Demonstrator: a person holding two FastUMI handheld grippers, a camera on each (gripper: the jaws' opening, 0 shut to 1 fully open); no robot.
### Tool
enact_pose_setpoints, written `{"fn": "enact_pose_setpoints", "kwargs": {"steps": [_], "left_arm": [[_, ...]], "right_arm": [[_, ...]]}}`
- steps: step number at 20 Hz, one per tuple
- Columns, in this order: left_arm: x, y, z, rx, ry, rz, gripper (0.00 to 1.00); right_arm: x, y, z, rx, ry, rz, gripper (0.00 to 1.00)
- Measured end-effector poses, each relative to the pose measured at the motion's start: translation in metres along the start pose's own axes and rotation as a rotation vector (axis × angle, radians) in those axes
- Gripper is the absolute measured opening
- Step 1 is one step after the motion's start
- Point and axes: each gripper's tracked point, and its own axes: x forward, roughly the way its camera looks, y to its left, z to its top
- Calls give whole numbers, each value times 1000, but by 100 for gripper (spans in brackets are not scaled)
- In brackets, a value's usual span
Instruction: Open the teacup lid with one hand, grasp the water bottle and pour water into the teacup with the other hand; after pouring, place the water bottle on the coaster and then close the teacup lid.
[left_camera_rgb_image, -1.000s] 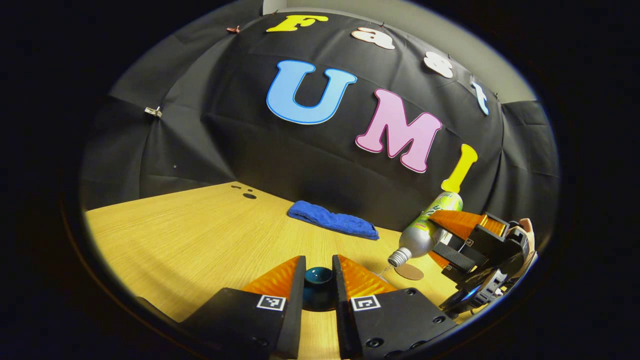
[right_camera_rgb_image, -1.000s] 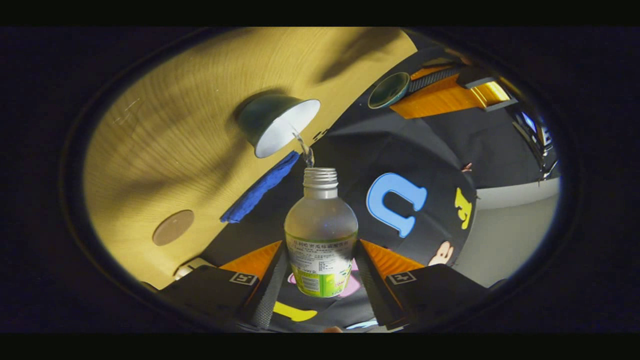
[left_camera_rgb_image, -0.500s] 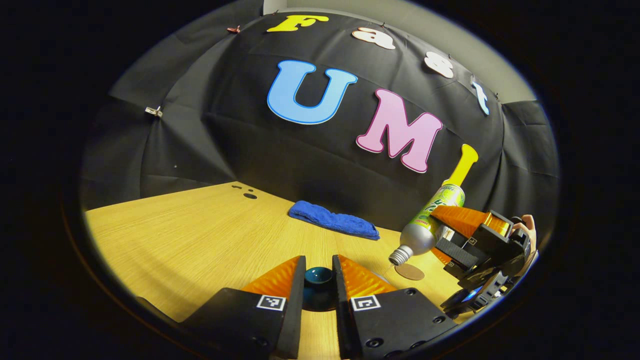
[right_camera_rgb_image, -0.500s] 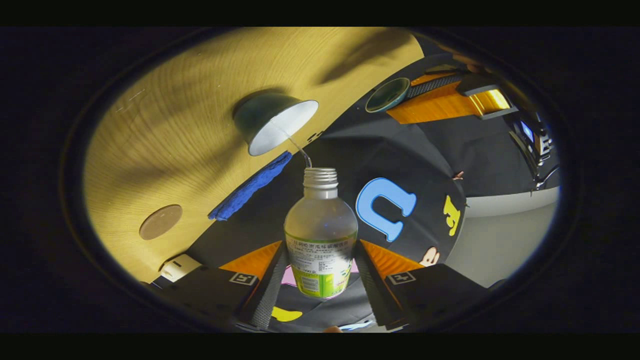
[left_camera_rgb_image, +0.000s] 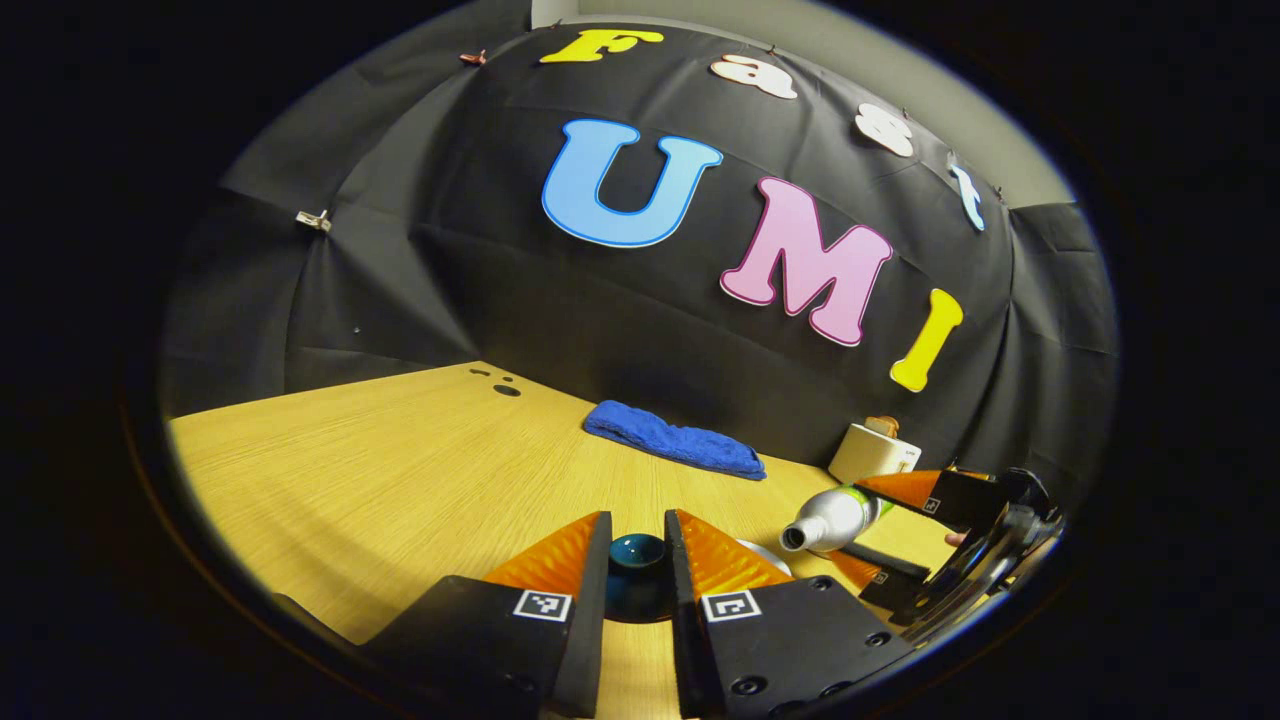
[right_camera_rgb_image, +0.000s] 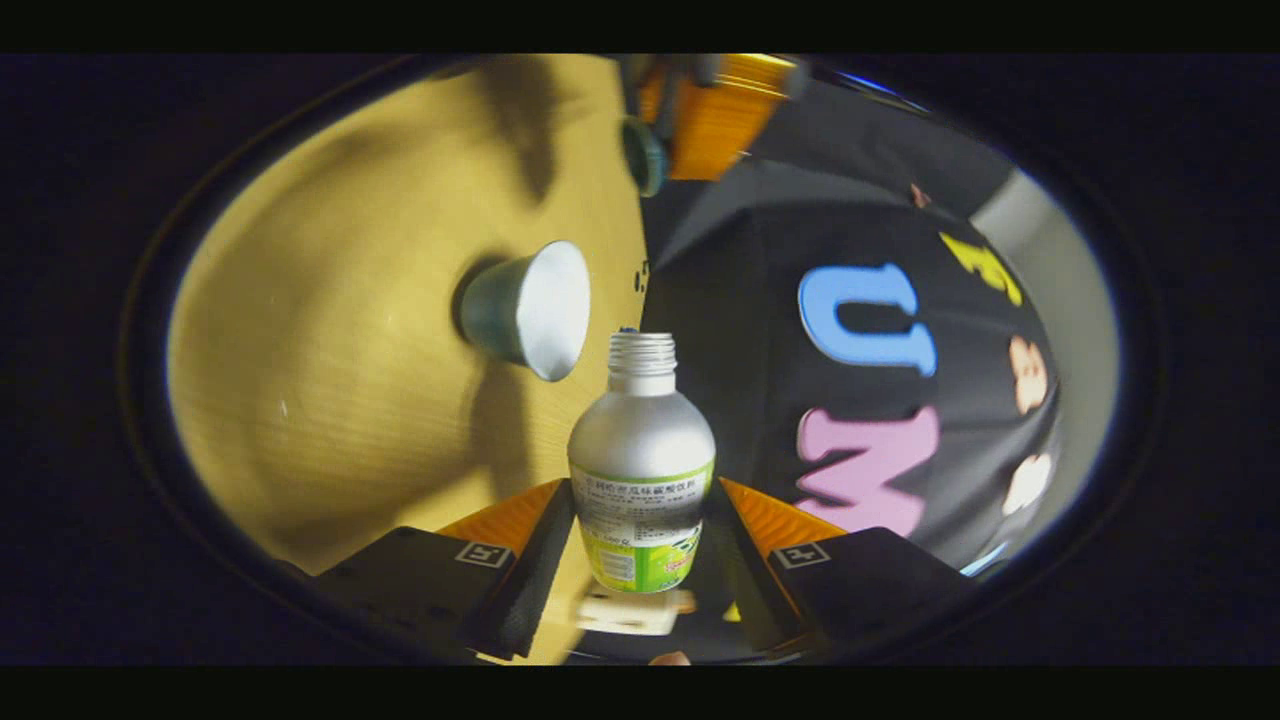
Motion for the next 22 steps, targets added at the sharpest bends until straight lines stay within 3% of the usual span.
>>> {"fn": "enact_pose_setpoints", "kwargs": {"steps": [4,7,11,14,22], "left_arm": [[1,-2,-4,-12,9,-3,33],[2,-4,-4,-8,11,-6,33],[0,-5,-4,-4,8,-6,36],[0,-6,-3,-4,10,-7,36],[0,-6,-4,-6,13,-11,33]], "right_arm": [[6,6,0,424,-36,48,79],[8,5,3,838,-80,95,80],[7,1,-4,1217,-75,37,80],[7,10,-4,1369,-52,29,79],[11,11,-9,1417,-24,7,79]]}}
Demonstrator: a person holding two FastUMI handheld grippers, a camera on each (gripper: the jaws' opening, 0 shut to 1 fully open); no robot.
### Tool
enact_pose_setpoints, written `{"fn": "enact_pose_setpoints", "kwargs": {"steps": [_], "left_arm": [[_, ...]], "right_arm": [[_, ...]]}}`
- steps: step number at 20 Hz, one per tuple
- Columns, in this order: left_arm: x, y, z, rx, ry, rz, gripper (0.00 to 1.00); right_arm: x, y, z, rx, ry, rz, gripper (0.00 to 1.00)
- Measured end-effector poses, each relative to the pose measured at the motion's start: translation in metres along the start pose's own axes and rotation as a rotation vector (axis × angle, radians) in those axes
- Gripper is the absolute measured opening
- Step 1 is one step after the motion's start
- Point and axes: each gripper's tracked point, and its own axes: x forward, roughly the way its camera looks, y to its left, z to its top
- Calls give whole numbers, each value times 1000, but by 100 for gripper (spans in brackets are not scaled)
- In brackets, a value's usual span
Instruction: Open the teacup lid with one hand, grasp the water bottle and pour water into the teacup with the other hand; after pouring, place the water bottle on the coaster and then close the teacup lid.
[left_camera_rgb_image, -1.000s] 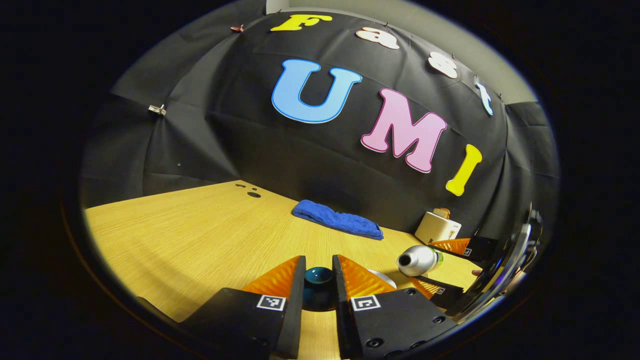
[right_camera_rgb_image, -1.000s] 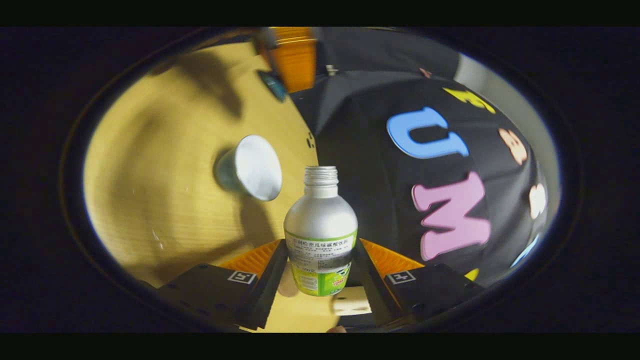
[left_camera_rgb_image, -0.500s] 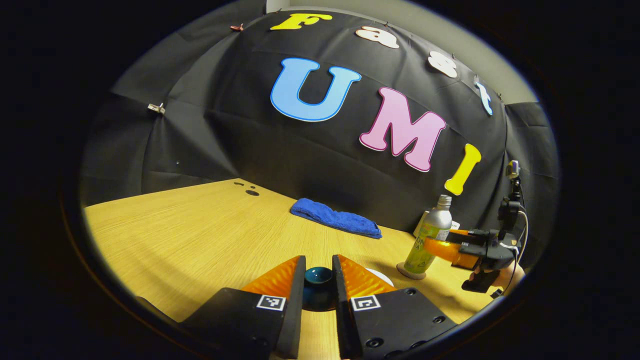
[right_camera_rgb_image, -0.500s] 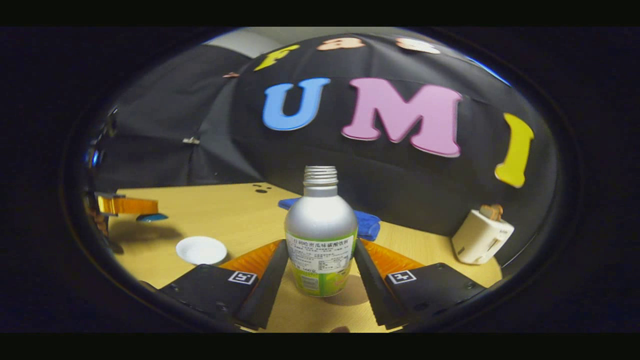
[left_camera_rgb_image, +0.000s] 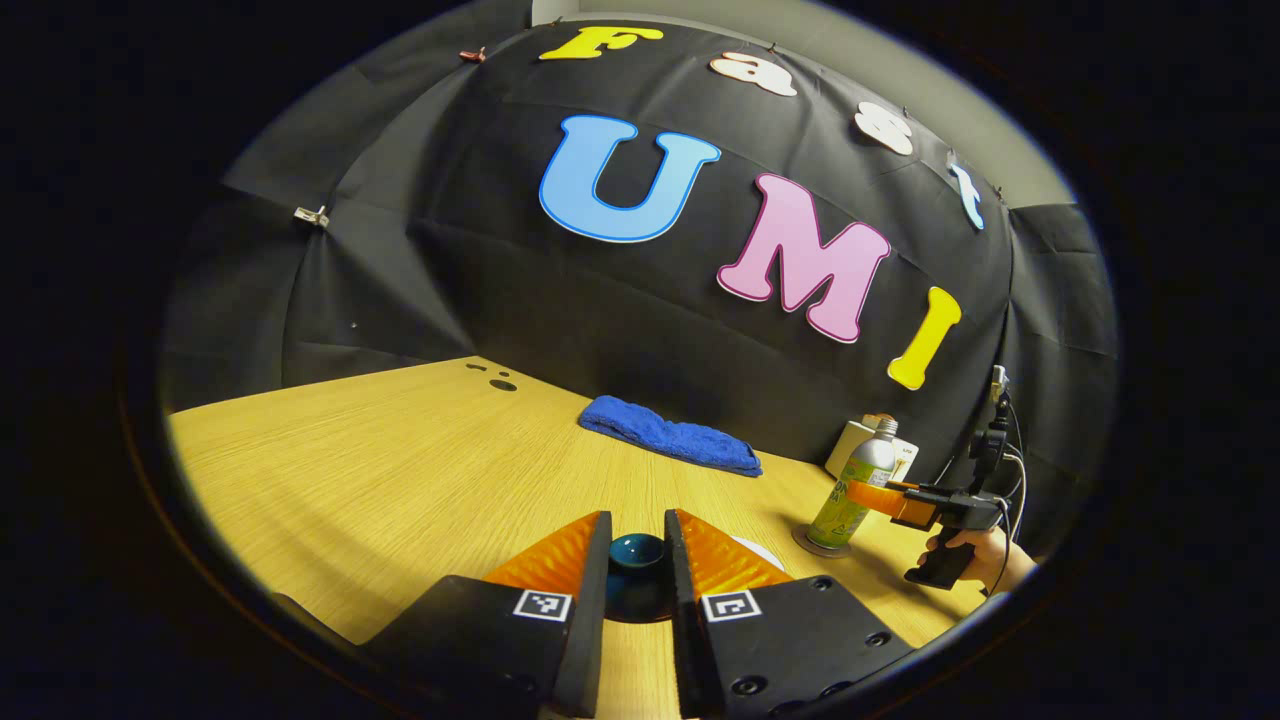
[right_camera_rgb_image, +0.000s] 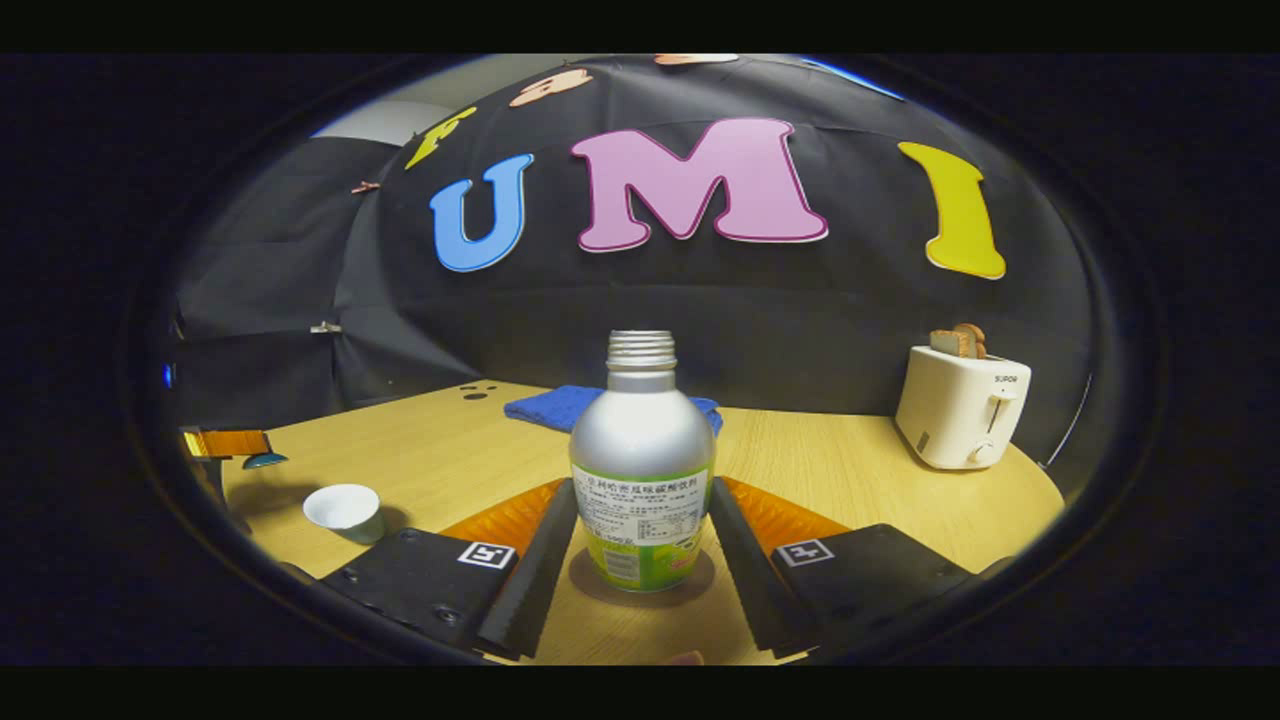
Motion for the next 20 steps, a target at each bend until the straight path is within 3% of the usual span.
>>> {"fn": "enact_pose_setpoints", "kwargs": {"steps": [4,6,9,14,17,20], "left_arm": [[1,-1,0,-1,0,-2,33],[1,0,0,-2,0,-1,33],[1,-2,-2,-12,2,-7,33],[1,-30,-3,0,-6,-49,33],[10,-52,-5,60,-8,-73,33],[27,-71,-14,113,13,-88,33]], "right_arm": [[4,-2,-8,-5,24,-6,83],[-4,-2,-14,-3,31,-10,95],[-21,-6,-15,49,22,-14,96],[-89,-21,9,102,-102,-24,96],[-134,-33,31,119,-200,-75,99],[-168,-27,46,134,-275,-73,97]]}}
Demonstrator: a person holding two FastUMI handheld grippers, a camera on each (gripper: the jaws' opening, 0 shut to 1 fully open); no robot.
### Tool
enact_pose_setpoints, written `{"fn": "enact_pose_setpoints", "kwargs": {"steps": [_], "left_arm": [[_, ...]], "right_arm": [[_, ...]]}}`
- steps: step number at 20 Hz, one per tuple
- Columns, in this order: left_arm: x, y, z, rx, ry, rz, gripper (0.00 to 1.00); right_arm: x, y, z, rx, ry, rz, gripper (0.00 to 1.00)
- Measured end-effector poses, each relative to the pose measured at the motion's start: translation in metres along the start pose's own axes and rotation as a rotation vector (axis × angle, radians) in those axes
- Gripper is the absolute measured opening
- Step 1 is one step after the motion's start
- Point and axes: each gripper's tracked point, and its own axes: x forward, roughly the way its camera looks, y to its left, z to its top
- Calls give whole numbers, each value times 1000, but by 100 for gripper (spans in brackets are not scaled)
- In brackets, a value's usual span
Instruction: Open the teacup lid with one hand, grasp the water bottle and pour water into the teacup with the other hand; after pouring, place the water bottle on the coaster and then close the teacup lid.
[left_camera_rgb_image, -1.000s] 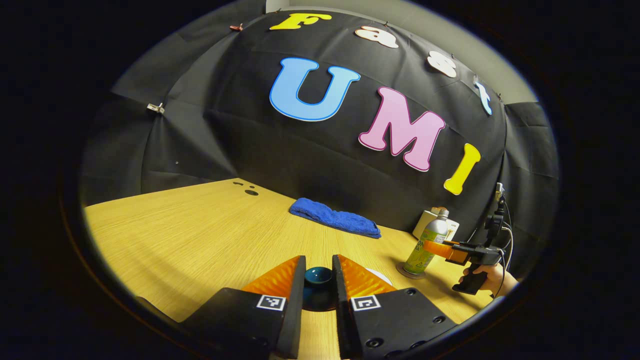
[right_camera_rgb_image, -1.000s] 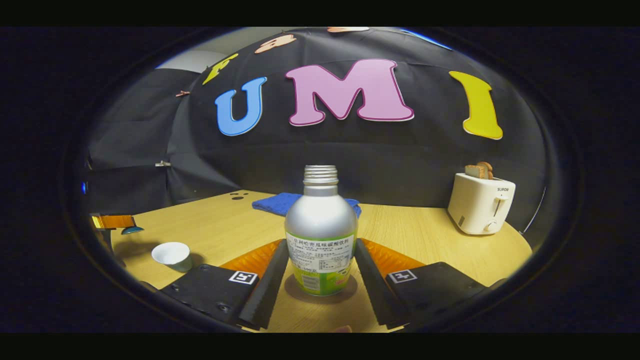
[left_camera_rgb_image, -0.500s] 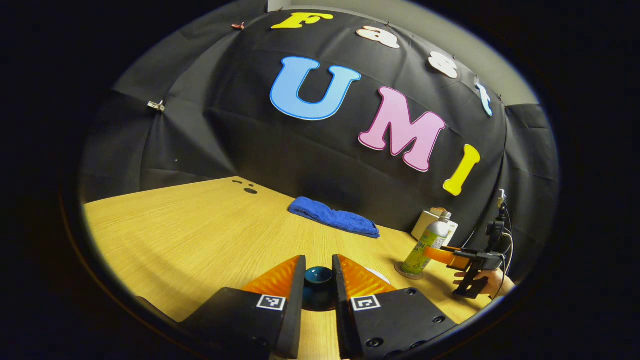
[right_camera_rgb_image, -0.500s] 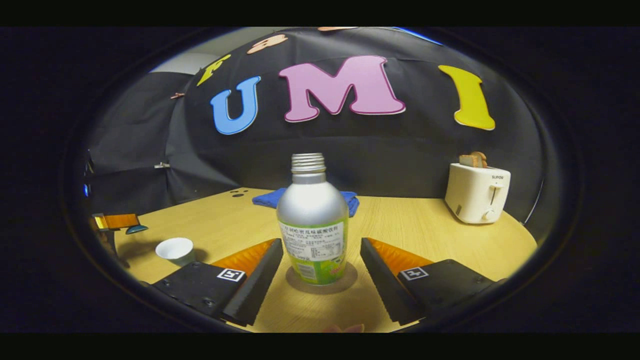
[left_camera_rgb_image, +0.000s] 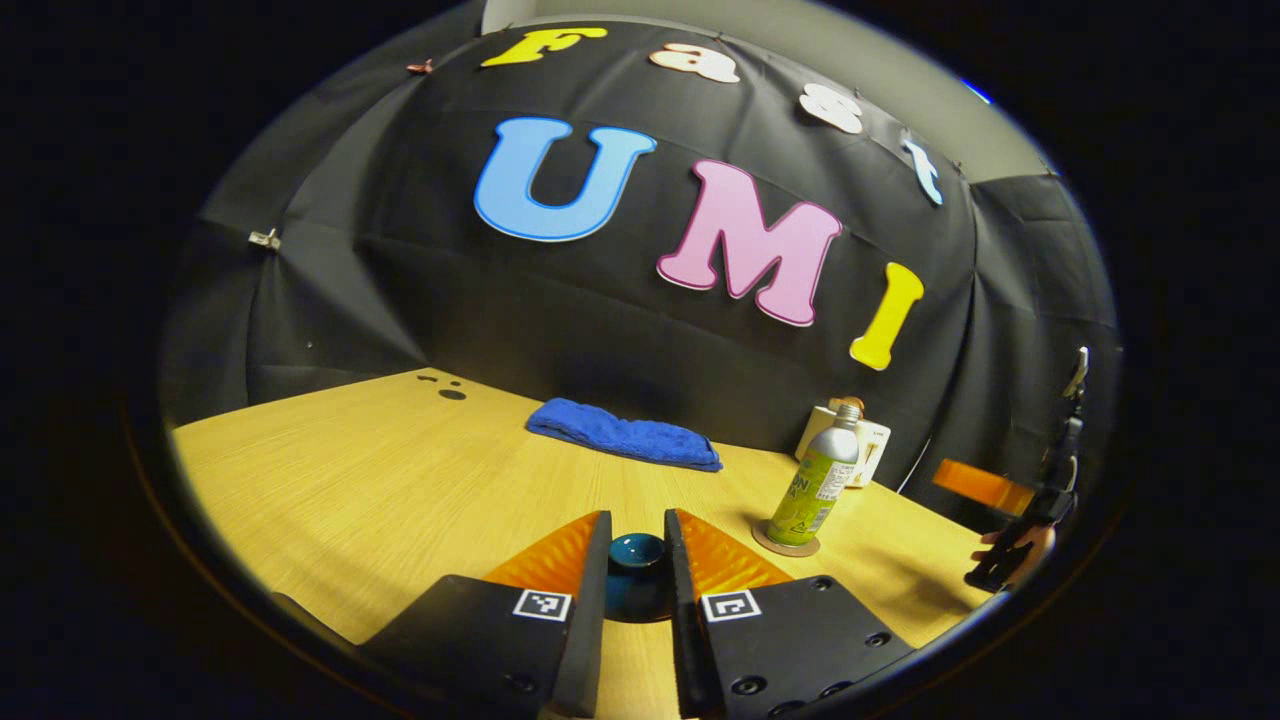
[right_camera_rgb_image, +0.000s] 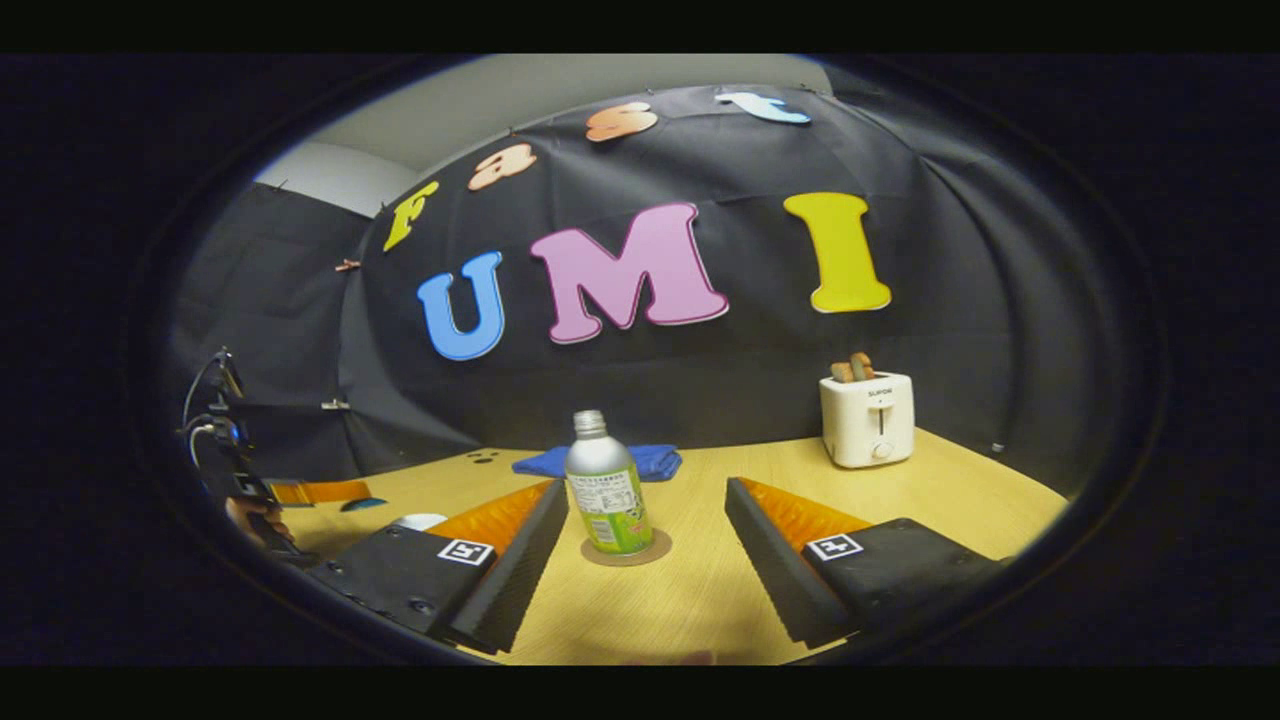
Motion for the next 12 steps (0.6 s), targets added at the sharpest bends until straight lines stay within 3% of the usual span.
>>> {"fn": "enact_pose_setpoints", "kwargs": {"steps": [2,5,8,12], "left_arm": [[14,-2,-7,32,19,19,36],[27,-10,-17,49,44,20,33],[36,-17,-26,78,68,21,30],[43,-20,-28,99,67,35,33]], "right_arm": [[-11,3,6,-27,-13,10,97],[-22,-6,8,-108,-38,-21,98],[-25,-5,2,-127,-39,-16,98],[-27,-8,-4,-151,-20,-15,98]]}}
